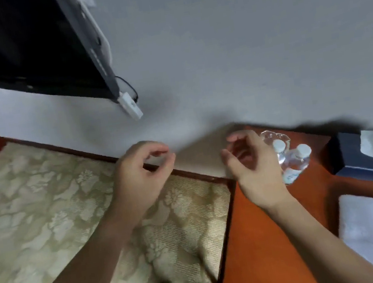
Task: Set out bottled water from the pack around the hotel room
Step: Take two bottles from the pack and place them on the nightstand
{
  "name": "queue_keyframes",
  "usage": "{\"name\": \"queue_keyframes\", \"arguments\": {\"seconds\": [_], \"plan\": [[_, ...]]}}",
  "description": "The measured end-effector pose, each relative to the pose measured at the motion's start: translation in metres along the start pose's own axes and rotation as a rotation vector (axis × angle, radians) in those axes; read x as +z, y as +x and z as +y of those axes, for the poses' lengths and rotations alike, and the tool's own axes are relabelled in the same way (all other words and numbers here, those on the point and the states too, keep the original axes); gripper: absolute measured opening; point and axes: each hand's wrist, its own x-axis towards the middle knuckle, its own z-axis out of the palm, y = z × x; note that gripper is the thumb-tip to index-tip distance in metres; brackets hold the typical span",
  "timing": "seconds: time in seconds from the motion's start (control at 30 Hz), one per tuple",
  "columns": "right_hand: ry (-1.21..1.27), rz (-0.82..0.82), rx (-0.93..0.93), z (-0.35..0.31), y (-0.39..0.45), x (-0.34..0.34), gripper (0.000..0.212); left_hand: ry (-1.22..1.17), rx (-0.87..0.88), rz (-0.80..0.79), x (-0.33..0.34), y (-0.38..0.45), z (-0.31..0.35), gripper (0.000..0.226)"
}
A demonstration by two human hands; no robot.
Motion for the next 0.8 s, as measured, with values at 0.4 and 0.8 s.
{"name": "queue_keyframes", "arguments": {"seconds": [0.4,0.8], "plan": [[0.083,-0.665,-0.482,-0.285,-0.044,0.296,0.013,0.28,-0.208,0.642,-0.41,-0.091,-0.009,0.007],[0.091,-0.994,-0.706,-0.422,-0.129,0.54,0.019,0.318,-0.286,0.891,-0.627,-0.165,-0.091,0.015]]}}
